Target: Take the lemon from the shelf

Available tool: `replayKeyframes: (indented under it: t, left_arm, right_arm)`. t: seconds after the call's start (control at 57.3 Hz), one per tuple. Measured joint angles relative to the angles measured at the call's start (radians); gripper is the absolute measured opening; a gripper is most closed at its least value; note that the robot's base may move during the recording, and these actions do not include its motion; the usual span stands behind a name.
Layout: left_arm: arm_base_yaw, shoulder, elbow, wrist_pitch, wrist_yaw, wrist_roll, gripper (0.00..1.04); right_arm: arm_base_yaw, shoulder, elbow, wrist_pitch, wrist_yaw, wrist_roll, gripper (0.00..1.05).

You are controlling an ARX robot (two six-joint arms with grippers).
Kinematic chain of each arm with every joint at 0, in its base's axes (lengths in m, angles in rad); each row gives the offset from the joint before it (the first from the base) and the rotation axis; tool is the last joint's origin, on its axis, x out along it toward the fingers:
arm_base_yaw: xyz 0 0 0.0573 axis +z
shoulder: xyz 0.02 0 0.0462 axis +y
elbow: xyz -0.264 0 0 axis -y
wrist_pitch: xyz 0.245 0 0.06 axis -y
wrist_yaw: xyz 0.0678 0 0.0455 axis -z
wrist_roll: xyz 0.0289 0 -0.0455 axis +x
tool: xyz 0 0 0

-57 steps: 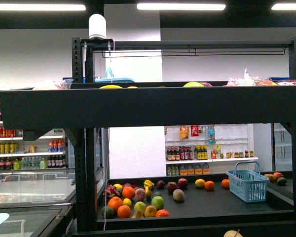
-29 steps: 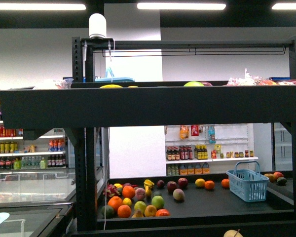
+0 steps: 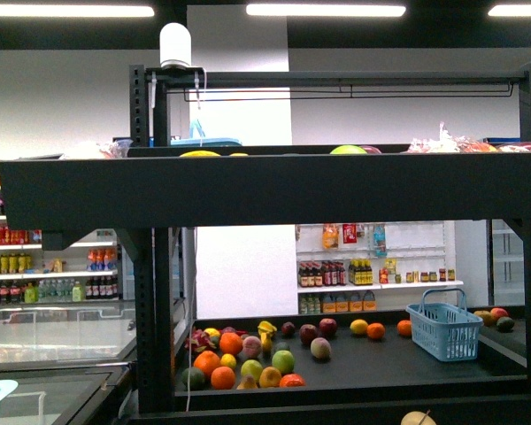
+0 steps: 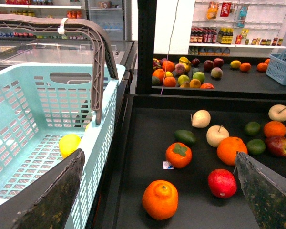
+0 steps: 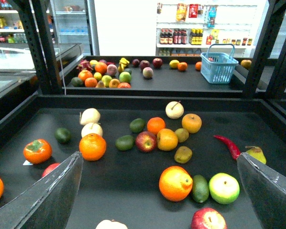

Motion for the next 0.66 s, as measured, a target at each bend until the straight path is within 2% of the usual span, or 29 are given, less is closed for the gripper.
replayKeyframes:
  t: [0.664]
  left_arm:
    - [0.0, 0.0, 0.0, 0.0, 0.0, 0.0, 0.97]
  right_arm:
    - [0.0, 0.0, 0.0, 0.0, 0.0, 0.0, 0.97]
